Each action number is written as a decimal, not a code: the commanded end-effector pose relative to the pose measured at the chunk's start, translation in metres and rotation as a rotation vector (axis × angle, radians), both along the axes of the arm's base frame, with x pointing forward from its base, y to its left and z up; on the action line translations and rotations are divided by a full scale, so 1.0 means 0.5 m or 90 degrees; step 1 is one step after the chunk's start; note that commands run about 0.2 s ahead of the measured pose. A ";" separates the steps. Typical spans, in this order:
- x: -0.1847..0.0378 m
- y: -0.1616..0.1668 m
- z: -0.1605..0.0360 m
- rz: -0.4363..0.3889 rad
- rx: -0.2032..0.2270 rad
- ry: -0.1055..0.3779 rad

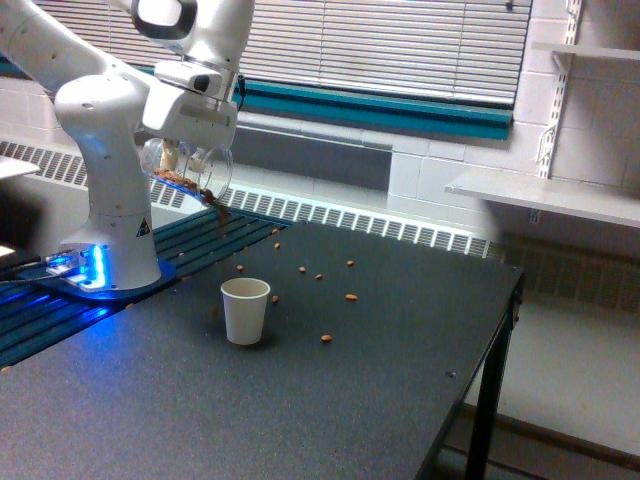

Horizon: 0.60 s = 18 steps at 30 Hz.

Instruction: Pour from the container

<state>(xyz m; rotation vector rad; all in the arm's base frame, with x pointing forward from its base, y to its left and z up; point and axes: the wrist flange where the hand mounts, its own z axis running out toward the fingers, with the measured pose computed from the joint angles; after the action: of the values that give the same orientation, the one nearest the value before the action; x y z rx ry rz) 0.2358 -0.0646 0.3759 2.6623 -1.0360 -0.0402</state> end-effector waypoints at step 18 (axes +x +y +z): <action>0.007 -0.009 -0.027 0.020 -0.005 0.038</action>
<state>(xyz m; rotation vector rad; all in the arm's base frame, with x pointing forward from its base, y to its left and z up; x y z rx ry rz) 0.2412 -0.0726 0.3714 2.6516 -1.0214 -0.0801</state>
